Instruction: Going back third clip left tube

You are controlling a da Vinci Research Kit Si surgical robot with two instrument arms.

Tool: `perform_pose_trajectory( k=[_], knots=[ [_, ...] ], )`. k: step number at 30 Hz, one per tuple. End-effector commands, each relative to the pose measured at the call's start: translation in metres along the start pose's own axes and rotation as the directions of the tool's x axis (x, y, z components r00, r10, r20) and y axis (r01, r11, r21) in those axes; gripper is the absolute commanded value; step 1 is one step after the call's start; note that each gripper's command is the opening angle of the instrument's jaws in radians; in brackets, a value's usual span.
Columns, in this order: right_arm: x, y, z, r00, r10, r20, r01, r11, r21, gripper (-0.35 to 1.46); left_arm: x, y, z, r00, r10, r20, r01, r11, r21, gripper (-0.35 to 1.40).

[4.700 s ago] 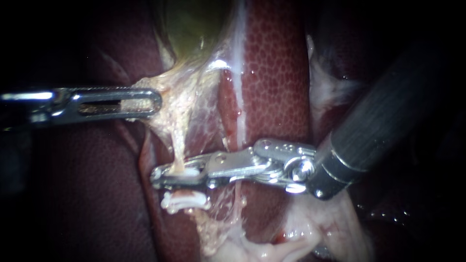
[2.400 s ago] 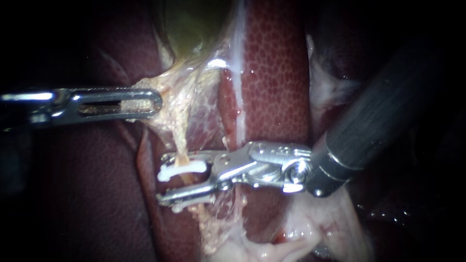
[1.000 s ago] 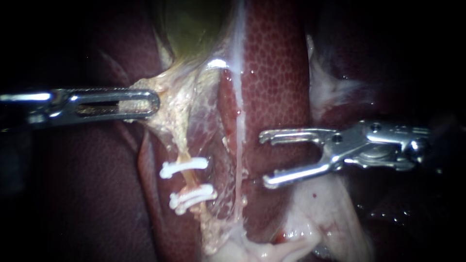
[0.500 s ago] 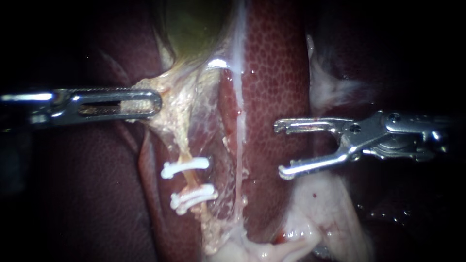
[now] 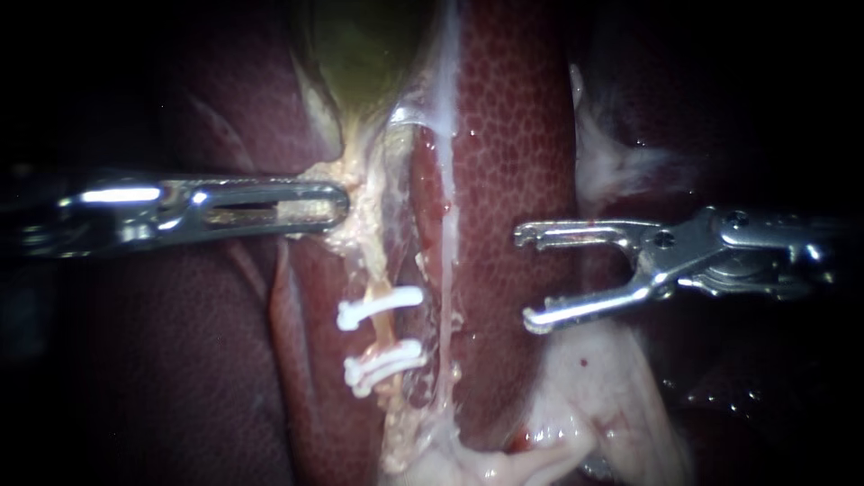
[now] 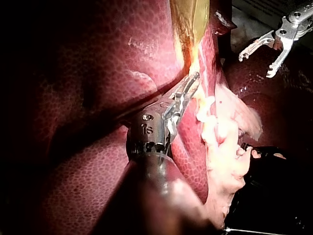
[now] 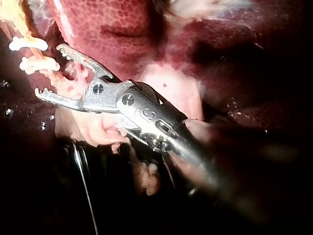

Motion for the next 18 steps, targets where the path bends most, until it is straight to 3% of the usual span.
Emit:
perform_pose_trajectory(
  k=[1, 8, 18],
  knots=[
    [0.0000, 0.0000, 0.0000, 1.000, 0.000, 0.000, 0.000, 1.000, 0.000, 0.60, 0.0001, 0.0000, 0.0003, 1.0000, 0.001, -0.003, -0.001, 1.000, 0.002, -0.35],
    [0.0000, -0.0001, 0.0000, 1.000, 0.000, 0.000, 0.000, 1.000, 0.000, 0.60, 0.0006, -0.0004, 0.0019, 1.0000, 0.004, -0.006, -0.004, 1.000, 0.006, -0.35],
    [0.0002, -0.0002, 0.0001, 1.000, -0.018, 0.003, 0.018, 1.000, -0.001, 0.60, 0.0005, -0.0004, 0.0020, 1.0000, 0.004, -0.006, -0.004, 1.000, 0.006, -0.35]
  ],
)
